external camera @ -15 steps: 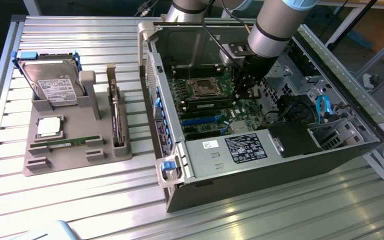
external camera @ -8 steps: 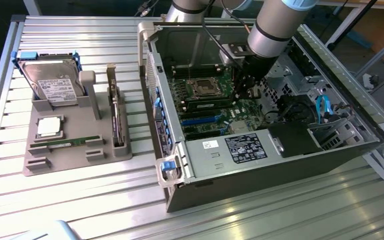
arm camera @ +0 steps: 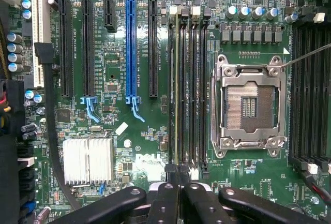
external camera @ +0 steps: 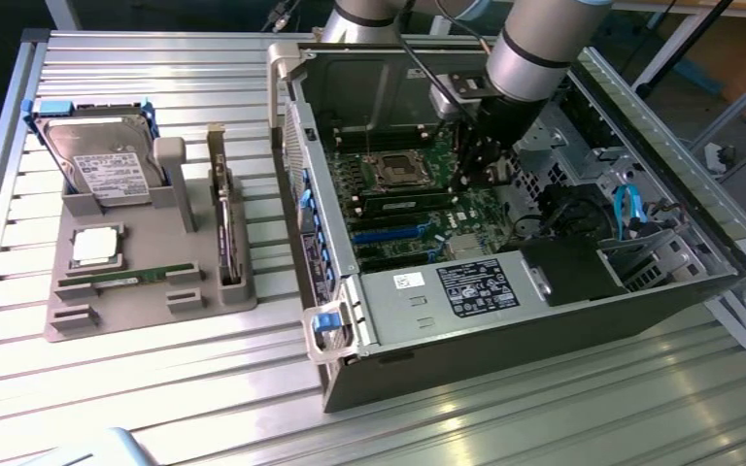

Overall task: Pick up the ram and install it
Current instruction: 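Press down the ram until it locks into place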

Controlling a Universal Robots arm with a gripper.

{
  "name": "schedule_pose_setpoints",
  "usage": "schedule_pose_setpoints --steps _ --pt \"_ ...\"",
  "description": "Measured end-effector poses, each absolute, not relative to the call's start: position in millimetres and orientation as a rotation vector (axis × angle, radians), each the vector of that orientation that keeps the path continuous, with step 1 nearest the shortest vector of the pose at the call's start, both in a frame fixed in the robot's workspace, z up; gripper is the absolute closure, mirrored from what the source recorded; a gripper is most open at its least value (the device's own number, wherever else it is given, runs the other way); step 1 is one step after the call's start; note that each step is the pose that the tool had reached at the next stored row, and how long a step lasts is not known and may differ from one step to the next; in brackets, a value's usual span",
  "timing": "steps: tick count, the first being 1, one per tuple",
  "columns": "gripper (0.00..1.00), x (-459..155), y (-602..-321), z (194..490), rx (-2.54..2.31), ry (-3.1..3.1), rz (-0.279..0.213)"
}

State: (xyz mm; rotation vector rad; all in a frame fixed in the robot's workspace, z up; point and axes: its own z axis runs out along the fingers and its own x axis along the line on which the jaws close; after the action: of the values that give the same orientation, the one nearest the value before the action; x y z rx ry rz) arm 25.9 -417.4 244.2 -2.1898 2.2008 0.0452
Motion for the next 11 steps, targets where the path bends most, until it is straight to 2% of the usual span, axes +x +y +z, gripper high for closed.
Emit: schedule_pose_setpoints --steps 11 --pt "0.90 -41.5 -417.5 242.8 -2.188 2.198 0.040"
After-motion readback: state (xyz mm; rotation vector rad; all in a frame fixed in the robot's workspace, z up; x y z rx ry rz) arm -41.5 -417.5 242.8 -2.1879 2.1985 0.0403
